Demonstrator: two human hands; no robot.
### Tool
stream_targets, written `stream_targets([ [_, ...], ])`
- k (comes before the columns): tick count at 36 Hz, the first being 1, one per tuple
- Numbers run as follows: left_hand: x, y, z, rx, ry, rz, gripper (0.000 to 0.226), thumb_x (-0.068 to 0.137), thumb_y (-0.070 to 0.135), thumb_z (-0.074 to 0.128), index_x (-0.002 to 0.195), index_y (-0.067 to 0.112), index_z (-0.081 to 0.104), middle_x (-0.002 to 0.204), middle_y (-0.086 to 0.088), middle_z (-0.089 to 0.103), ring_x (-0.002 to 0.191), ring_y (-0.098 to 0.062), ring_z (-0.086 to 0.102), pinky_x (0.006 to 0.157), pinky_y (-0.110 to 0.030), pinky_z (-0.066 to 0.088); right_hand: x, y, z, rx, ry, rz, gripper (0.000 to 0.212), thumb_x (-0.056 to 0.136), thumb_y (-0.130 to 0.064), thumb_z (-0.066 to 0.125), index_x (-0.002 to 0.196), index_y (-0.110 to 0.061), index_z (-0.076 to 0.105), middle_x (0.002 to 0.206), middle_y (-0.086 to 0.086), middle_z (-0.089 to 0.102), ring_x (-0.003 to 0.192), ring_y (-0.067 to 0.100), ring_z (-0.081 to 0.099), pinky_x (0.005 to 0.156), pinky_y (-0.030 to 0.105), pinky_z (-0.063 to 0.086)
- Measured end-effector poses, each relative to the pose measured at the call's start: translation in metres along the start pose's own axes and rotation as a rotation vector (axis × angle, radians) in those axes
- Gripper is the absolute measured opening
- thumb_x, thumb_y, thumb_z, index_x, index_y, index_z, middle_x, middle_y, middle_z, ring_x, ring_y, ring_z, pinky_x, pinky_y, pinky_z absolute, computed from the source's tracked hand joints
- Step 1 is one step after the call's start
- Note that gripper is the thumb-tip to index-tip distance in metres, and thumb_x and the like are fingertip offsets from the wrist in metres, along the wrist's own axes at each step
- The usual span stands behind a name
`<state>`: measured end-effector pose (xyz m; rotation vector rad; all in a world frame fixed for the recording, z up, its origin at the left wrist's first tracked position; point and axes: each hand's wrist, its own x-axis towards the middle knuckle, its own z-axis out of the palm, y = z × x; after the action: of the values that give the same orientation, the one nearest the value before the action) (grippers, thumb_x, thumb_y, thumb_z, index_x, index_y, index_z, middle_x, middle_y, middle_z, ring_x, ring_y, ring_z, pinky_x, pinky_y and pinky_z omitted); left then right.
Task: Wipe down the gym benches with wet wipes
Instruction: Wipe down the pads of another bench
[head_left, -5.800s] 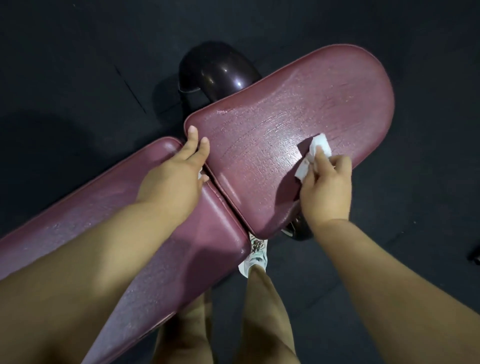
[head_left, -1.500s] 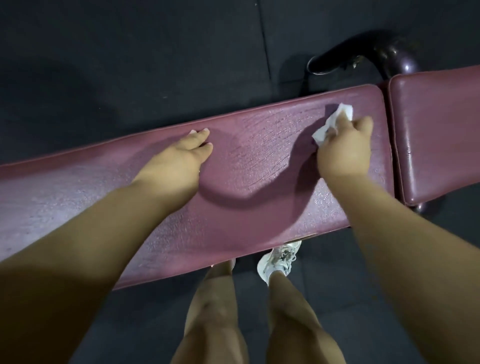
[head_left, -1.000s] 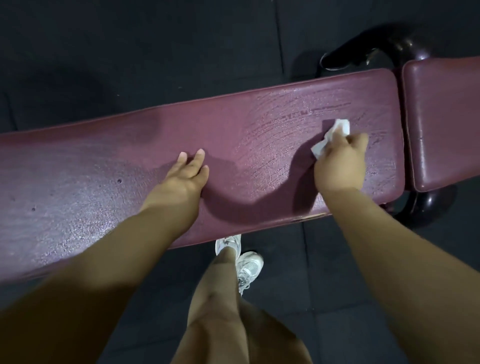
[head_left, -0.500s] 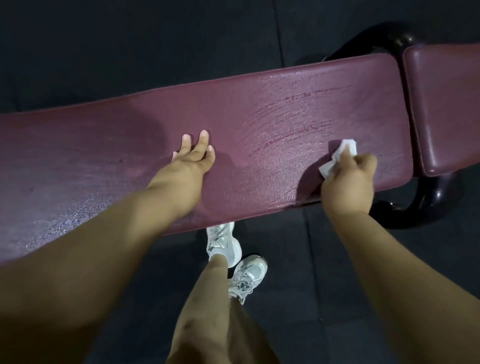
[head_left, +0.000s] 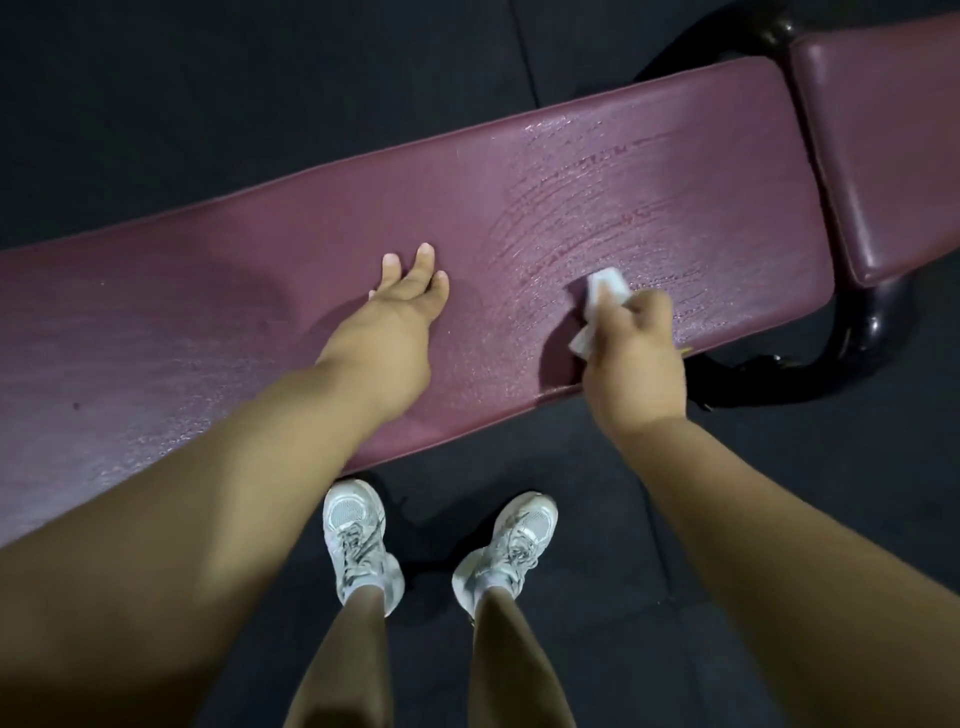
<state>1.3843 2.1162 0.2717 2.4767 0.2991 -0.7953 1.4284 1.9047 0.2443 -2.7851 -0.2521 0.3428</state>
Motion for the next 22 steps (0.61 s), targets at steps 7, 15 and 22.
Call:
stream_targets([
  [7, -0.02, -0.052, -0.01, -0.002, 0.078, 0.069, 0.072, 0.084, -0.011, 0.043, 0.146, 0.023, 0.029, 0.156, 0.015, 0.01, 0.143, 0.0, 0.007, 0.111, -0.014, 0.01, -0.037, -0.08, 0.042, 0.192, 0.172, 0.385, 0.044, 0.088, -0.006, 0.046, 0.132, -0.013, 0.053, 0.119, 0.008, 0.039, 0.085, 0.028, 0.052, 0.078, 0.031, 0.042],
  [15, -0.049, -0.101, -0.024, 0.092, 0.014, 0.017, 0.08, 0.081, -0.016, 0.041, 0.148, 0.025, 0.025, 0.154, 0.02, -0.004, 0.145, -0.009, -0.004, 0.115, -0.033, 0.023, -0.055, -0.082, 0.046, -0.102, -0.224, -0.664, 0.041, 0.078, -0.011, 0.056, 0.118, -0.012, 0.063, 0.096, 0.007, 0.054, 0.066, 0.03, 0.057, 0.047, 0.026, 0.037],
  [22, -0.041, -0.102, -0.026, 0.109, -0.082, -0.019, 0.085, 0.082, -0.014, 0.033, 0.148, 0.037, 0.015, 0.151, 0.024, -0.015, 0.145, -0.021, -0.001, 0.114, -0.035, 0.025, 0.001, -0.063, 0.025, -0.182, 0.17, 0.191, 0.017, 0.096, -0.025, 0.04, 0.105, -0.014, 0.05, 0.102, -0.006, 0.047, 0.079, 0.015, 0.056, 0.073, 0.021, 0.041],
])
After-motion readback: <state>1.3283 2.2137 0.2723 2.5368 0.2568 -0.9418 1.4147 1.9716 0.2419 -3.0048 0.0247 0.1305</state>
